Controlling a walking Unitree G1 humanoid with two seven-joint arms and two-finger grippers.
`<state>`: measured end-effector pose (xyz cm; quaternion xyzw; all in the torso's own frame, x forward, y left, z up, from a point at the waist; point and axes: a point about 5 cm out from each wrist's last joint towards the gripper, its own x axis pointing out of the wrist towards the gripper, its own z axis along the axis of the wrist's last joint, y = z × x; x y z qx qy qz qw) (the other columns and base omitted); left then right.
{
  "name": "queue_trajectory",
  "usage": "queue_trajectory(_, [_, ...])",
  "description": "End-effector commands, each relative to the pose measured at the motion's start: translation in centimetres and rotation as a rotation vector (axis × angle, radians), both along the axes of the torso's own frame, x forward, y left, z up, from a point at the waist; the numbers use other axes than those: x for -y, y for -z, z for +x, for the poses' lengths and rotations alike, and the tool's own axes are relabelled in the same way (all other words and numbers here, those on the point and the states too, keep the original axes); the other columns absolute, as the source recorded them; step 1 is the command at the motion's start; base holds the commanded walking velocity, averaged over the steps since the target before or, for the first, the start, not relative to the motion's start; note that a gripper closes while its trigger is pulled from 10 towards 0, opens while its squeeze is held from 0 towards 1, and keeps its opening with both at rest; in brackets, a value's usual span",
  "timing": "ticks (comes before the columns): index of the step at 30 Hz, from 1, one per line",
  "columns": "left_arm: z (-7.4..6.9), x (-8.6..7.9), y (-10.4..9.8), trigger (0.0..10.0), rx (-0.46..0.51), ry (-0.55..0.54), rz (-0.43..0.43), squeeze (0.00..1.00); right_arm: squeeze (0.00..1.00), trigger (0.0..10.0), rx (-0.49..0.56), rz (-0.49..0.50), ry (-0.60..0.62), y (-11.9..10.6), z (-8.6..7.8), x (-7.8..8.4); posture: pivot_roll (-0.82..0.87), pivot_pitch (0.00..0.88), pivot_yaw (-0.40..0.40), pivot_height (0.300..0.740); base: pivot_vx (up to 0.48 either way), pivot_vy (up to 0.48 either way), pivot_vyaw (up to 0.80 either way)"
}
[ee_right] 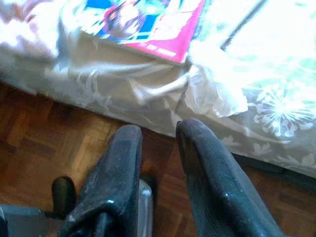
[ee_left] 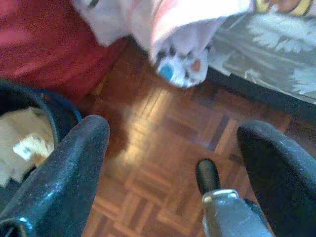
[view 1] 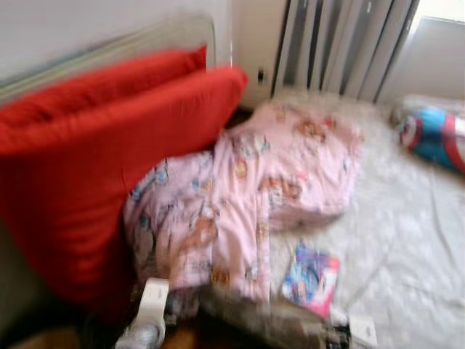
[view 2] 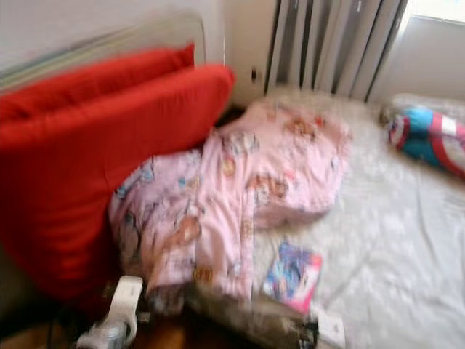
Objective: Clean up the room
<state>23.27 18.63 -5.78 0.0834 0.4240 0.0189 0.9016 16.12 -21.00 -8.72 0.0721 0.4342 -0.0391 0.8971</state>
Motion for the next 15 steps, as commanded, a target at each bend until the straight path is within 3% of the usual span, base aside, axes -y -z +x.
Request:
queue_trajectory(1, [0.42, 1.18, -0.14, 10.0, 0.010, 0.012, -0.030, 0.00, 0.00, 10.0, -0.028, -0.022, 0.022, 0.23, -1.07, 1.11, -0.04, 0.000, -0.031, 0.740, 0.322, 0.000, -0.78])
queue_trajectory(3, [0.42, 1.17, -0.14, 10.0, 0.009, 0.013, -0.028, 0.00, 0.00, 10.0, -0.019, -0.025, 0.022, 0.17, -1.00, 1.14, -0.04, 0.000, -0.031, 0.740, 0.313, 0.000, 0.00])
queue_trajectory(13, [0.52, 1.12, -0.24, 10.0, 0.031, 0.012, -0.024, 0.00, 0.00, 10.0, 0.009, -0.030, 0.046, 0.04, -0.88, 1.20, -0.04, 0.000, -0.028, 0.740, 0.000, 0.000, 0.00])
queue_trajectory(15, [0.55, 1.13, -0.28, 10.0, 0.039, 0.009, -0.024, 0.00, 0.00, 10.0, 0.048, -0.029, 0.006, -0.22, -0.53, 1.11, -0.03, 0.000, -0.029, 0.740, 0.000, 0.000, 0.00])
